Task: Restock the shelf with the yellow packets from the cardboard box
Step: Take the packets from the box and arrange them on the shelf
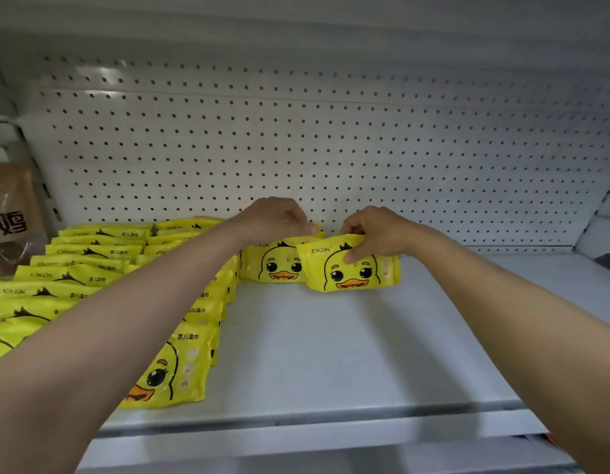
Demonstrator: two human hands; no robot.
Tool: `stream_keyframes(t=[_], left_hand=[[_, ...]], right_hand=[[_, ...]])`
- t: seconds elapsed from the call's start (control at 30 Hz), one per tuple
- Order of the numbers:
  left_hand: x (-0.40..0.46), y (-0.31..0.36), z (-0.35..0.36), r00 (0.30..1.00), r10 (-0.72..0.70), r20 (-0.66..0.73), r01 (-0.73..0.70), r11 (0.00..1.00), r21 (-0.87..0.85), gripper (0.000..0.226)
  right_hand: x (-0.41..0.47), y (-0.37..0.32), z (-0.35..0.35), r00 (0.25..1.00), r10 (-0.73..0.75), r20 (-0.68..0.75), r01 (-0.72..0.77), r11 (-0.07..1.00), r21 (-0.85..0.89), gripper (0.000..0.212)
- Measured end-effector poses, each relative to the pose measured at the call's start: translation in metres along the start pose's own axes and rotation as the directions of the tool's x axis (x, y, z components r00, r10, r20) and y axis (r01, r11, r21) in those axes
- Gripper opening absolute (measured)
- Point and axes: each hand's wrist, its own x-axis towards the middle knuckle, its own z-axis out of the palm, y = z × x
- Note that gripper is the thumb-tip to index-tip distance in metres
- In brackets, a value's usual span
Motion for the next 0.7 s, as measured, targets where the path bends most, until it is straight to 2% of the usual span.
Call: stream_keyframes(t=[0.1,0.2,0.27,0.5,0.7], left_hand=[[-0.010,0.014,-0.002,0.984,0.000,0.179,-0.024,0.991,0.132,0.052],[-0.010,0.003,0.003,0.988,-0.023,0.154,-0.023,0.956,0.291,0.042],[-0.010,-0.007,0.004,0.992,-0.029,0.126,-0.015,0.943,0.332,0.037],[0.000,-0.040,0.006,0.993,-0.111,0.052,0.082,0.918,0.387,0.040],[0.006,-0.045,0.007,0.987,-0.160,0.025,0.122,0.838,0.532,0.049]], right_hand=[[0.015,-0.014,0.019,0.999,-0.038,0.017,0.037,0.997,0.061,0.037],[0.028,-0.023,0.038,0.998,-0.046,0.032,0.038,0.976,0.217,0.033],[0.035,-0.027,0.049,0.999,-0.051,0.011,0.046,0.967,0.252,0.034],[0.052,-0.035,0.068,0.993,-0.038,-0.109,0.037,0.999,-0.007,0.043],[0.060,-0.039,0.075,0.986,-0.043,-0.164,0.013,0.984,-0.180,0.053]])
